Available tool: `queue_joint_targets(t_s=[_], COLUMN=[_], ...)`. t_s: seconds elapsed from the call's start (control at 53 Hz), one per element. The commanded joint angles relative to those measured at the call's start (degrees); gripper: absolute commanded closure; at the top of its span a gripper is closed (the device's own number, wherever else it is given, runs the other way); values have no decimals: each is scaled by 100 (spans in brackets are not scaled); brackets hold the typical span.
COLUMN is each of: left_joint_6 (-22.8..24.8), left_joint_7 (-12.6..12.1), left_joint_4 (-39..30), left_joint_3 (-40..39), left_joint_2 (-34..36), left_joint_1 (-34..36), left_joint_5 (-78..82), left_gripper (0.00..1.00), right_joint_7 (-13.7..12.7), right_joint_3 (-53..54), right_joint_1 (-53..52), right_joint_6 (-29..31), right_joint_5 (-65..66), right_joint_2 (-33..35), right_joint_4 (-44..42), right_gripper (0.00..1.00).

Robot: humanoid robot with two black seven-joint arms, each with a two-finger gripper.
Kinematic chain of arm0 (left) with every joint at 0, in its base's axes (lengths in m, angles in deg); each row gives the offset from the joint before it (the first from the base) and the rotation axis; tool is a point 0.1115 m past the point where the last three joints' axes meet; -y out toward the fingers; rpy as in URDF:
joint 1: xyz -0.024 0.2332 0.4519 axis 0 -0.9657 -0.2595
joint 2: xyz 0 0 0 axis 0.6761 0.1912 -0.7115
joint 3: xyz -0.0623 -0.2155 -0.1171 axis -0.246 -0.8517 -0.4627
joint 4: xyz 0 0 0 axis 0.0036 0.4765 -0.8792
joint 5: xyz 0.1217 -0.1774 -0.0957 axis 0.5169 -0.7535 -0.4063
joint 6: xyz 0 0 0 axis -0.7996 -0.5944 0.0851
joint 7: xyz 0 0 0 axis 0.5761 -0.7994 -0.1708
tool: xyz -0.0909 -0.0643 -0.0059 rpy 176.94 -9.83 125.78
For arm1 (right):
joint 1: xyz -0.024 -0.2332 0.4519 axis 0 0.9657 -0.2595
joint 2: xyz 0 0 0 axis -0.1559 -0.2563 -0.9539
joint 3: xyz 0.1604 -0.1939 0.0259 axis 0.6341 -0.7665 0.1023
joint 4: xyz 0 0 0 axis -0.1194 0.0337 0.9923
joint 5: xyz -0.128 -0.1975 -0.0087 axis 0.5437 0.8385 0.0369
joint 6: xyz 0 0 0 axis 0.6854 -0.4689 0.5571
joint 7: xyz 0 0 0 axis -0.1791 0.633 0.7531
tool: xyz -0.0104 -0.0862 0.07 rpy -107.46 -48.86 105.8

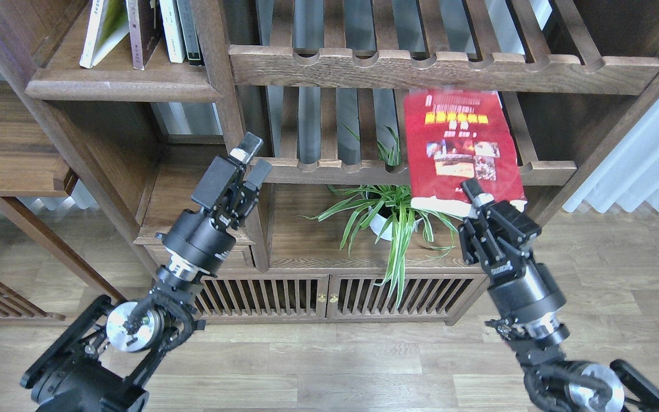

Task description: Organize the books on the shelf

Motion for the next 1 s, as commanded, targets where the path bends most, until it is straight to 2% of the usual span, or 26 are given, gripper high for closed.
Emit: queue_joint_targets(t_s=[0.0, 0.227, 0.321, 0.585, 0.68, 0.717, 0.982], left_joint_6=[0, 0, 0, 0, 0, 0, 0], left_joint_7=[-17, -219, -219, -245, -456, -675, -685], left_joint_4=[3, 30, 21, -40, -58, -58, -58], left_joint_3=[126, 319, 346, 680, 926, 1031, 1269], left_joint_2=[0, 0, 35, 1089, 1459, 1520, 1494], left_joint_1=[-255, -246, -176, 70, 79, 88, 298], left_joint_5=[-104, -894, -1369, -2661, -2916, -3021, -3347], left_gripper=[0, 1, 1, 1, 1, 1, 2], right_joint_7=[1, 1, 1, 1, 1, 1, 1], right_joint_3=[-40, -119, -338, -769, -787, -891, -1209], right_joint_1=[2, 2, -33, -94, -147, -243, -376], right_joint_6=[0, 0, 0, 0, 0, 0, 0], right_joint_5=[39, 39, 39, 48, 39, 39, 48], right_joint_2=[-25, -51, -147, -192, -218, -218, -306], right_joint_4=[-3, -11, -20, -29, -29, -29, -47], right_gripper=[98, 97, 97, 97, 97, 97, 97])
